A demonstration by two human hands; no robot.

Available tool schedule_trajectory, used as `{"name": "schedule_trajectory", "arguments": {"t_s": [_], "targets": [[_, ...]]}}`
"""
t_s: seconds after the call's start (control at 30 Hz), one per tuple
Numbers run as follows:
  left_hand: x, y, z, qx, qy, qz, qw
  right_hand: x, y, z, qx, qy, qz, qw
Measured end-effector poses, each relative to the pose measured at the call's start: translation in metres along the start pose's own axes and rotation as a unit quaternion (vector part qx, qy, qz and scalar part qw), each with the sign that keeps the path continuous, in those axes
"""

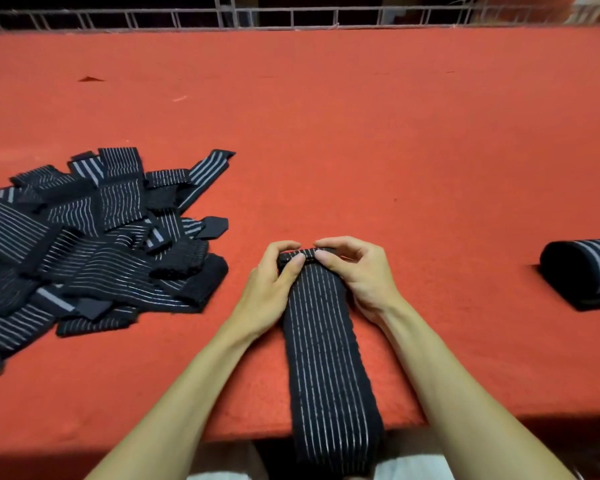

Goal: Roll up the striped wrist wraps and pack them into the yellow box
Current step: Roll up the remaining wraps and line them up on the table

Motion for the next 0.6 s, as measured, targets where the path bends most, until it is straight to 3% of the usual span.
{"name": "schedule_trajectory", "arguments": {"t_s": [0.23, 0.43, 0.6], "targets": [[0.003, 0.001, -0.006, 0.069, -0.012, 0.024, 0.997, 0.003, -0.004, 0.002, -0.037, -0.005, 0.04, 0.998], [0.004, 0.006, -0.018, 0.087, -0.068, 0.004, 0.994, 0.006, -0.004, 0.004, -0.029, -0.03, 0.031, 0.999], [0.008, 0.011, -0.024, 0.116, -0.061, -0.016, 0.991, 0.013, -0.012, 0.004, -0.024, -0.062, 0.068, 0.995]]}}
Point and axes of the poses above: each hand's wrist, its own x-axis away from the middle knuckle, its own y-axis out of the back of the hand, z = x × y, the point moved 7 cm from there along -x, towards the middle knuckle, and after that the axes turned 12 degrees about -z, right-handed, at the moved point
